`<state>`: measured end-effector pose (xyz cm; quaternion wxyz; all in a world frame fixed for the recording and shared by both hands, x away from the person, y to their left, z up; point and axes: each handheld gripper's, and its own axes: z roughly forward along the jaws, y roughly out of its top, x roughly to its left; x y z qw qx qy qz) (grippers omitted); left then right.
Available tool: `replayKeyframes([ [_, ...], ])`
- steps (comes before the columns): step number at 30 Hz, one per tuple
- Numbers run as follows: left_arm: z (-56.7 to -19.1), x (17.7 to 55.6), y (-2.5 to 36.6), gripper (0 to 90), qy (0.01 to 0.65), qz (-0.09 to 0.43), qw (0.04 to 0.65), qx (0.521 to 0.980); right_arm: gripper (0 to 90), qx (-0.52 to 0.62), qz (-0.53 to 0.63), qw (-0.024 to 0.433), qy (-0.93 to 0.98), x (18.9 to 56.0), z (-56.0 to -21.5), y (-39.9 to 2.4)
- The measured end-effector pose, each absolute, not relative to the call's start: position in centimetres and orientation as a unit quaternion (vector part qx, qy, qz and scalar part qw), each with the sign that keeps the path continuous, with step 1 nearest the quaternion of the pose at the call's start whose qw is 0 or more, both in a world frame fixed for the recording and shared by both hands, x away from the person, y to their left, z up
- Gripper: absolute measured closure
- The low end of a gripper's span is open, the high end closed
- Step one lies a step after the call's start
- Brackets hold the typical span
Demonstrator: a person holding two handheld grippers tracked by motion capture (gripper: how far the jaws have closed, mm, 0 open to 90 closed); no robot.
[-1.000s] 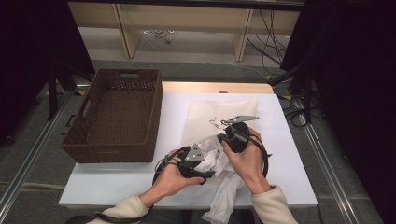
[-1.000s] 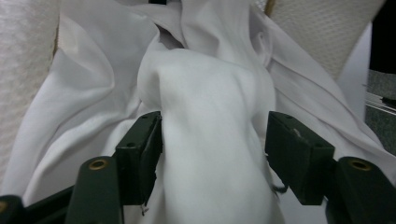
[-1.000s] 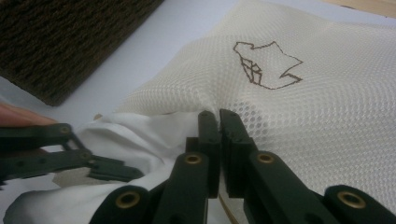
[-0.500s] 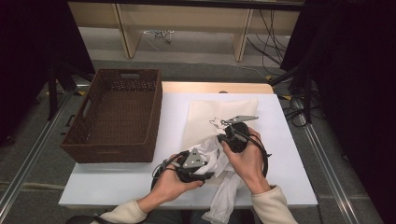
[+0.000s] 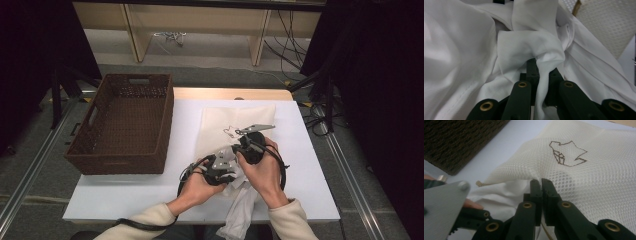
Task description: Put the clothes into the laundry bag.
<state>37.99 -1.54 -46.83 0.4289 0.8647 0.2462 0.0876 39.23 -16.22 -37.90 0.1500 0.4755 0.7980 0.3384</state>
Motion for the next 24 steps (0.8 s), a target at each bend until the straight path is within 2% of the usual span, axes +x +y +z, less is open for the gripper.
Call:
replayKeyframes([
  [5,-47.0,39.0,-1.4,83.4,0.26,0.11,0.43,0.858,89.2,0.472,0.345,0.154,0.797,39.2,-37.8,-16.3],
  [9,-47.1,38.6,-1.2,74.2,0.257,0.103,0.434,0.857,89.1,0.479,0.343,0.155,0.793,39.3,-37.9,-16.4],
  [10,-47.0,38.4,-1.1,74.2,0.252,0.107,0.432,0.859,89.1,0.47,0.344,0.158,0.797,39.5,-37.9,-16.6],
  [11,-46.9,38.0,-0.9,63.1,0.248,0.105,0.435,0.859,89.1,0.476,0.343,0.155,0.795,39.4,-37.9,-16.6],
  [12,-46.8,37.8,-0.8,63.1,0.247,0.102,0.434,0.86,89.1,0.476,0.343,0.155,0.795,39.4,-37.9,-16.6],
  [13,-46.5,37.2,-0.5,53.1,0.236,0.104,0.436,0.862,89.1,0.482,0.344,0.156,0.791,39.4,-37.8,-16.6],
  [14,-46.5,37.2,-0.5,50.0,0.236,0.104,0.436,0.862,89.1,0.482,0.344,0.156,0.791,39.4,-37.8,-16.6],
  [15,-46.3,36.7,-0.3,50.0,0.231,0.101,0.441,0.862,89.1,0.483,0.348,0.154,0.789,39.4,-37.9,-16.5],
  [17,-46.0,36.1,0.2,42.4,0.224,0.1,0.437,0.865,89.1,0.481,0.348,0.151,0.791,39.4,-37.9,-16.6],
  [21,-45.4,34.1,1.4,35.8,0.212,0.102,0.442,0.866,89.0,0.481,0.344,0.153,0.791,39.4,-37.8,-16.7],
  [24,-45.1,33.4,1.7,35.3,0.21,0.103,0.448,0.863,89.0,0.474,0.344,0.16,0.795,39.5,-37.7,-16.8],
])
